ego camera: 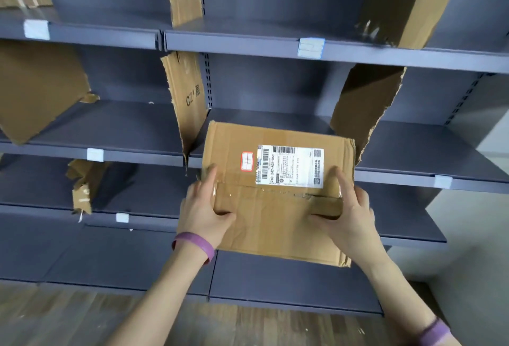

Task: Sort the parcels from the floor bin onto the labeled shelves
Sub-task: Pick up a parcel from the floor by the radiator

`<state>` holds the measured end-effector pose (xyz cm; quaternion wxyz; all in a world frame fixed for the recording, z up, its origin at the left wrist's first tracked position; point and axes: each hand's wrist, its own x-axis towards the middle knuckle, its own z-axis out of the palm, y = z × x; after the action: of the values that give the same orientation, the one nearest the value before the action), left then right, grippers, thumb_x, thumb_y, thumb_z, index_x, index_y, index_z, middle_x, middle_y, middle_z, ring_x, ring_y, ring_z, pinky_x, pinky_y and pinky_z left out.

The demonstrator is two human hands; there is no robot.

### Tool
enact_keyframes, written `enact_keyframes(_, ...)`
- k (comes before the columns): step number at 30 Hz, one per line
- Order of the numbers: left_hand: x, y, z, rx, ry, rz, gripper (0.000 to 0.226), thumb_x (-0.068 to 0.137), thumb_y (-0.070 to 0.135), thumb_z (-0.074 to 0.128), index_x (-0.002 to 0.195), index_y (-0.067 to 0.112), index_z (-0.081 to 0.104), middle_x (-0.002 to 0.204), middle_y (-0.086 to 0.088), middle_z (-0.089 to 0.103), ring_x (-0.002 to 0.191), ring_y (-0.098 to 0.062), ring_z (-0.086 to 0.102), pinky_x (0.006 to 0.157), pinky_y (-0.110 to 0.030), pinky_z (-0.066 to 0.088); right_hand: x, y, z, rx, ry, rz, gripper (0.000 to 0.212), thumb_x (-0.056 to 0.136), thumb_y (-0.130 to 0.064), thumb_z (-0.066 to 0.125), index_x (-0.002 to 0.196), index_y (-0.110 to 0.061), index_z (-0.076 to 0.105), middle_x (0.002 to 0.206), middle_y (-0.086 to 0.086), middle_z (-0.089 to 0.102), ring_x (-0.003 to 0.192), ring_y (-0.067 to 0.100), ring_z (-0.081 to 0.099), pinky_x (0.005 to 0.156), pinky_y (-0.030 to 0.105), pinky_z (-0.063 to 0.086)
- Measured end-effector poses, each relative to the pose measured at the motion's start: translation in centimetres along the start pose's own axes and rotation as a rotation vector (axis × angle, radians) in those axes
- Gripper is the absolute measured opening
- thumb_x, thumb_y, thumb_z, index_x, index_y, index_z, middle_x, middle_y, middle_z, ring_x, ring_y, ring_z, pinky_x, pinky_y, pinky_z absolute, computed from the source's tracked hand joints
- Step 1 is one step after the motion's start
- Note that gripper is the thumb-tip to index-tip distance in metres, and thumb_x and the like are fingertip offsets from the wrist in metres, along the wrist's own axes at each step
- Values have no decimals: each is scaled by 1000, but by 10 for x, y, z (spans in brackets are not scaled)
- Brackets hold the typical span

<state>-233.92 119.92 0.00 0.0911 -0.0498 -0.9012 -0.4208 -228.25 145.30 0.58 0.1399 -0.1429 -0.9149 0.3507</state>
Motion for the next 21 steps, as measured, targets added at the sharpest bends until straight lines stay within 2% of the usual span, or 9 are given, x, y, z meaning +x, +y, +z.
enact_keyframes(4,34,17,-6,31,55,40,92,73,16,72,146,38,20,134,-5,45,119,-30,46,97,-41,43,29,-17,-12,52,8,-25,96,77,-31,78,145,-52,13,145,5,30,125,32,35,111,47,26)
enact_keyframes(9,82,31,4,93,-12,32,93,74,20,72,148,36,19,140,-8,42,124,-31,45,98,-44,45,76,-20,-20,4,16,-73,87,80,-32,74,148,-39,19,143,9,36,130,31,32,112,46,23)
enact_keyframes(12,107,36,14,109,15,8,83,76,20,71,146,36,29,141,-7,42,124,-30,46,100,-43,44,104,-17,-15,30,8,-63,77,83,-29,69,147,-34,27,147,8,39,135,32,31,112,43,25)
enact_keyframes(15,126,41,21,87,70,-12,70,79,19,68,141,35,40,146,-6,37,131,-25,40,105,-39,38,127,-17,-5,21,-15,-78,64,89,-29,64,146,-24,35,151,8,37,145,31,22,116,46,27)
enact_keyframes(16,131,42,23,85,75,-22,64,81,20,67,138,34,44,148,-6,34,133,-24,39,107,-38,36,133,-18,-3,-4,-14,-87,59,90,-30,63,144,-22,39,152,8,37,145,31,23,115,46,28)
enact_keyframes(18,139,42,25,132,61,-10,50,84,24,64,133,31,52,149,-3,35,132,-25,41,108,-37,35,143,-20,0,-54,-3,-104,49,91,-32,61,138,-24,49,153,5,37,136,35,37,111,43,35)
enact_keyframes(21,154,43,26,328,-28,62,31,91,29,52,120,31,62,144,5,46,121,-30,49,101,-34,40,158,-23,0,-127,-23,-150,35,94,-33,57,127,-23,60,144,3,48,126,29,50,108,42,37)
